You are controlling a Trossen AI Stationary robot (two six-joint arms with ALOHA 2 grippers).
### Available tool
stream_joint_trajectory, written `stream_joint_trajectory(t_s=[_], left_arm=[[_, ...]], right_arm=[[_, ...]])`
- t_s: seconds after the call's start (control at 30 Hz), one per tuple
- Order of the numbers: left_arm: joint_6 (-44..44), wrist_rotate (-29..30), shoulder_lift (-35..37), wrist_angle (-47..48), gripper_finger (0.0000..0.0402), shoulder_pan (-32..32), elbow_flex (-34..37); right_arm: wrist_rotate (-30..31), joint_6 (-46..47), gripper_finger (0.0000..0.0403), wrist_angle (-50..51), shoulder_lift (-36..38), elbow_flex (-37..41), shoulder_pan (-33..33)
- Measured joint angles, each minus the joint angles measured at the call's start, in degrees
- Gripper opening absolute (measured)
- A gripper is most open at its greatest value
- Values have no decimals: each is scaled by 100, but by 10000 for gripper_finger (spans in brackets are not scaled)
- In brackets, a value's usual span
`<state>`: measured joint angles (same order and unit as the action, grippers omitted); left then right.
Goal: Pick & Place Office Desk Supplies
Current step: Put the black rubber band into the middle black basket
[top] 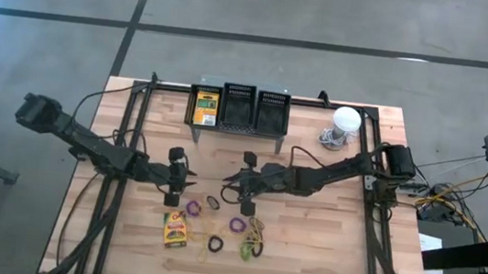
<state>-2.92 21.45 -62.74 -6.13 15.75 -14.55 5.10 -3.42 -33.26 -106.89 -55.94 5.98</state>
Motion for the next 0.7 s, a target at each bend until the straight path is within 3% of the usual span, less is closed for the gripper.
stream_joint_trajectory(t_s=[0.3,0.33,0.6,0.7], left_arm=[[67,2,-4,132,120,0,0],[632,75,-4,83,120,-9,0],[7674,683,3,-578,120,-18,-64],[8412,52,1,-1424,120,-1,-55]], right_arm=[[-2,-129,68,7,0,7,0],[-2,-127,68,5,0,9,0],[-2,-175,68,-12,0,11,-13],[0,-173,68,-10,0,11,-20]])
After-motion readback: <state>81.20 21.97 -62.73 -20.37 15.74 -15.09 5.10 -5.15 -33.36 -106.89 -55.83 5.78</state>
